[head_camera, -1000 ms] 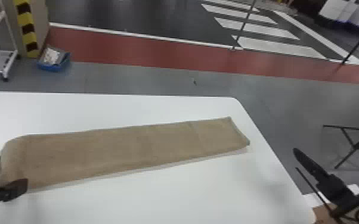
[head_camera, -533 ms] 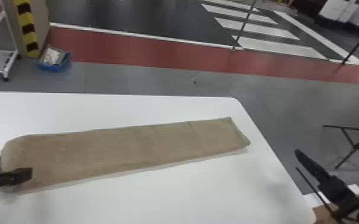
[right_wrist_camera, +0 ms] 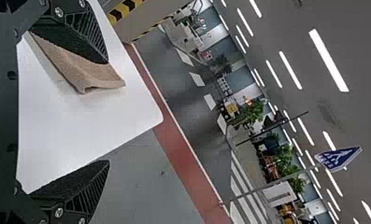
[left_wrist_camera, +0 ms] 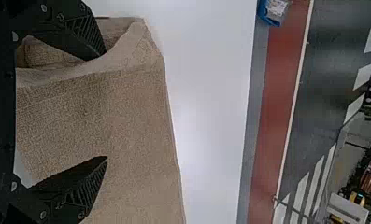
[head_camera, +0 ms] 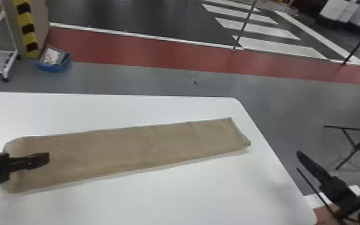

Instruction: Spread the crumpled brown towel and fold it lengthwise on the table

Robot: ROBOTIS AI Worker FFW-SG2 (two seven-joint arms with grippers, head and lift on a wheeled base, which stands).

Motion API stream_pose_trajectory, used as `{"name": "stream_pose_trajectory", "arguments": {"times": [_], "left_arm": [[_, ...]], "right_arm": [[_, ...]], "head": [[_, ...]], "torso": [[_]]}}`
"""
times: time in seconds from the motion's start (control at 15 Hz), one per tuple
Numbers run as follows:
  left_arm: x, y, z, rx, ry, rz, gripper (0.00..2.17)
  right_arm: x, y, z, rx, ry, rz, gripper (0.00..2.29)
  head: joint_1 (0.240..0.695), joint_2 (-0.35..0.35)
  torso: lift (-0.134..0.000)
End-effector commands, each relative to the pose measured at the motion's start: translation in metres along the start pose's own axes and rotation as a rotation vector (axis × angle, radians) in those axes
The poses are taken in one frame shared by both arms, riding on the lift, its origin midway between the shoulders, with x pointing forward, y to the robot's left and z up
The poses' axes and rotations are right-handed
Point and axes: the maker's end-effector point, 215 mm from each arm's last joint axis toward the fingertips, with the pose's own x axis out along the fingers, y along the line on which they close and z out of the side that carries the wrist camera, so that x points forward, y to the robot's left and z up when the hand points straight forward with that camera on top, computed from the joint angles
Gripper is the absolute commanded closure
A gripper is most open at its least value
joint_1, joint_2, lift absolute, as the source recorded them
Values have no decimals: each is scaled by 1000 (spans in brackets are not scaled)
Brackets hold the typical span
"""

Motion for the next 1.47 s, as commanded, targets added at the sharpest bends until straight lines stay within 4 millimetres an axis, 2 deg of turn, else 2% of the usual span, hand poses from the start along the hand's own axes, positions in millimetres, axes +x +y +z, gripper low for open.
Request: {"name": "stream_pose_trajectory", "arguments": {"times": [0.0,0.13,0.33,0.53,0.67,0.93,1.13,1.27,1.4], "left_arm": [[-2,-12,5,-7,-15,-35,205],[0,-15,4,-3,-12,-33,205],[14,5,6,83,-23,86,205],[25,12,13,101,-55,111,205],[25,-5,4,92,-54,57,205],[5,-65,-5,151,-91,-57,205],[-8,-99,-12,160,-102,-122,205],[-8,-107,-11,176,-107,-119,205],[-6,-101,-12,185,-109,-94,205]], "right_arm": [[3,-3,-3,-5,-2,-5,134],[6,-1,-4,-6,-5,-2,134],[7,0,-3,-3,-7,2,134],[6,-3,1,-6,-14,-4,134],[5,-8,2,-10,-16,-10,134],[5,-11,2,-16,-26,-13,134],[6,-9,-3,-10,-23,-10,134],[7,-7,-3,-10,-22,-6,134],[3,-9,-1,-1,-31,-6,134]], "head": [[695,-350],[695,-350],[695,-350],[695,-350],[695,-350],[695,-350],[695,-350],[695,-350],[695,-350]], "torso": [[-125],[-125],[-125],[-125],[-125],[-125],[-125],[-125],[-125]]}}
